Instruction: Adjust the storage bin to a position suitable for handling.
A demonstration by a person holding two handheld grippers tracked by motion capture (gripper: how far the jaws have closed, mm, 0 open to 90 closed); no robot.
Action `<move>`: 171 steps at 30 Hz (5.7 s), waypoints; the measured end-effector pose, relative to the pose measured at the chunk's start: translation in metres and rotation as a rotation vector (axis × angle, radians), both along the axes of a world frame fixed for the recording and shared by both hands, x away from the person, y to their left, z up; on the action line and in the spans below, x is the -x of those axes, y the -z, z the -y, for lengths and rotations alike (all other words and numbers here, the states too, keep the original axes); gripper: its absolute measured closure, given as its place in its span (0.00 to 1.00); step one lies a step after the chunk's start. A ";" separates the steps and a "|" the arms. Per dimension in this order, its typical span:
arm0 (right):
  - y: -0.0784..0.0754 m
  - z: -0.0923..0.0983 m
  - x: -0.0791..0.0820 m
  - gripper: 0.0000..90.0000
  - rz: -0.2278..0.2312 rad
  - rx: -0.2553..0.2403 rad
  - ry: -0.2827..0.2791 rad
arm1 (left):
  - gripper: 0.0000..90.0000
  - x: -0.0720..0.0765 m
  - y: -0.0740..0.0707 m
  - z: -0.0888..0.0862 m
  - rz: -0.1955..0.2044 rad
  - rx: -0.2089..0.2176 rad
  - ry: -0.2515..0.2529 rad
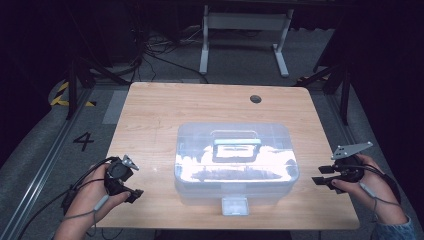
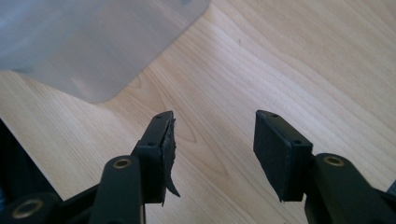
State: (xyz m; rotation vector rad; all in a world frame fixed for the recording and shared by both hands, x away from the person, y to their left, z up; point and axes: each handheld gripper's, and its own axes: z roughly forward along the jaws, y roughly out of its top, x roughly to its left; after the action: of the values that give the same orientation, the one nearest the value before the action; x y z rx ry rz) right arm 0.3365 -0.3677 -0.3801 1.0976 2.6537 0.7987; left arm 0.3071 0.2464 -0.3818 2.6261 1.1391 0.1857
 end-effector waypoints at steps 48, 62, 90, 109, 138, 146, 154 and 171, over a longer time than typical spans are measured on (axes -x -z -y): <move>-0.098 -0.138 -0.027 0.48 0.184 -0.177 -0.360 | 0.31 0.002 -0.001 0.013 0.007 0.035 0.034; -0.085 -0.172 -0.044 0.63 0.165 -0.193 -0.418 | 0.32 0.000 0.003 0.016 0.002 0.037 0.044; -0.109 -0.177 -0.083 0.83 0.081 -0.231 -0.438 | 0.31 0.001 0.001 0.015 0.024 0.048 0.063; -0.121 -0.175 -0.127 0.82 0.000 -0.283 -0.398 | 0.31 0.001 0.008 0.018 0.038 0.065 0.090; -0.123 -0.174 -0.148 0.81 -0.063 -0.304 -0.377 | 1.00 0.013 -0.034 0.042 0.304 0.645 0.191; -0.123 -0.174 -0.149 0.81 -0.067 -0.310 -0.379 | 1.00 0.010 -0.028 0.050 0.327 0.758 0.174; -0.123 -0.174 -0.149 0.81 -0.066 -0.312 -0.379 | 1.00 0.010 -0.026 0.057 0.412 0.783 0.121; -0.130 -0.170 -0.143 0.70 -0.019 -0.345 -0.351 | 1.00 0.006 -0.025 0.059 0.432 0.787 0.087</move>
State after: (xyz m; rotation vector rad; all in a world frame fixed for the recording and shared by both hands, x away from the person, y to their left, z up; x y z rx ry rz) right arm 0.4797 -0.1977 -0.2498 0.7031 2.8353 1.3565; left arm 0.3009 0.1872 -0.3565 1.8155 0.7374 0.2171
